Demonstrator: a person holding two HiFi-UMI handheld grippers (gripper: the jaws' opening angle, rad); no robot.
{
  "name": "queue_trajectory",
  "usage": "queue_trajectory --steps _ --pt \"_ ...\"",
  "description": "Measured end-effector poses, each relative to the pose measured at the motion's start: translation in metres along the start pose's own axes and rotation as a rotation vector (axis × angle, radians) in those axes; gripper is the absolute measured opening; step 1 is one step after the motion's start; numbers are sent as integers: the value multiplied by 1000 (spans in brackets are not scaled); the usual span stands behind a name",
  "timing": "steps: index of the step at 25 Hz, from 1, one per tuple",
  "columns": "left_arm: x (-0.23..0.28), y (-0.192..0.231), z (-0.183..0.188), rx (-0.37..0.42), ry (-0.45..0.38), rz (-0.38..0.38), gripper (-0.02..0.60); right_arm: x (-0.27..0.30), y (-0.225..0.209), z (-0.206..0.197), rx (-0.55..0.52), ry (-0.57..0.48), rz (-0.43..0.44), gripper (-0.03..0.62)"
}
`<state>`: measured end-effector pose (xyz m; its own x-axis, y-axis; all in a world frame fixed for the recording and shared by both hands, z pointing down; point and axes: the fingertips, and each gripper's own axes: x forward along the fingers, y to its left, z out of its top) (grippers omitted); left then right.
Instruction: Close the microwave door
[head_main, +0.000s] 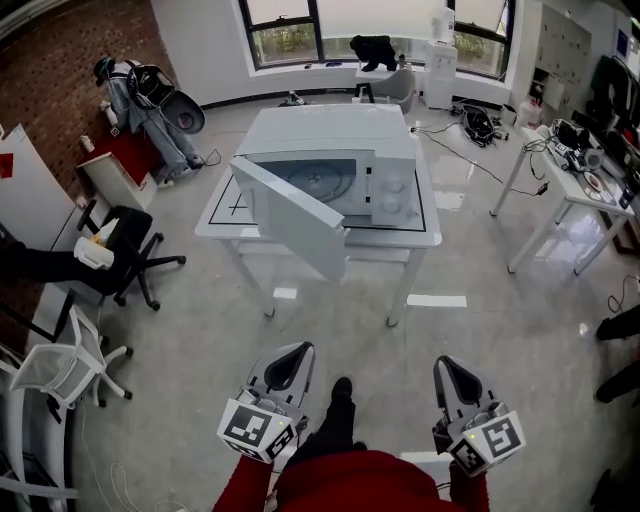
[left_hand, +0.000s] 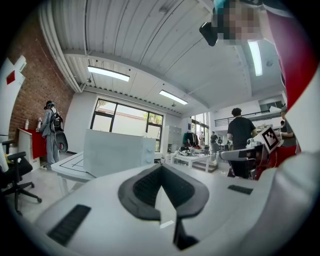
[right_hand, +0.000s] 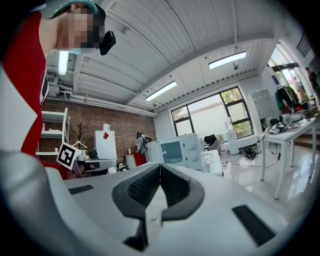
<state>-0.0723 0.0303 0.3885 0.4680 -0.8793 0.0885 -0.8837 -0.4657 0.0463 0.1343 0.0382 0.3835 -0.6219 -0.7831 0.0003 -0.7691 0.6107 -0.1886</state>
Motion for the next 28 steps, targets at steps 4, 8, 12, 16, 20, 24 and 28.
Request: queue_trajectory --steps 4,8,12,16,20,24,28 --pt "23 28 2 -14 0 18 9 26 -14 1 8 6 -11 13" --pt "42 56 5 -26 -6 27 9 50 -25 6 -1 6 -27 13" --pt "59 74 3 -35 1 22 9 72 -34 7 -5 7 -41 13" --pt "76 84 2 -35 2 -1 9 94 -39 10 -11 8 -38 14" --pt "88 93 2 -41 4 -12 9 112 -41 13 -14 9 -32 14" --pt "101 99 5 -41 -5 -31 9 127 -46 16 -20 22 -33 13" --pt "110 106 13 -36 -35 -59 9 144 -48 17 -26 28 -42 13"
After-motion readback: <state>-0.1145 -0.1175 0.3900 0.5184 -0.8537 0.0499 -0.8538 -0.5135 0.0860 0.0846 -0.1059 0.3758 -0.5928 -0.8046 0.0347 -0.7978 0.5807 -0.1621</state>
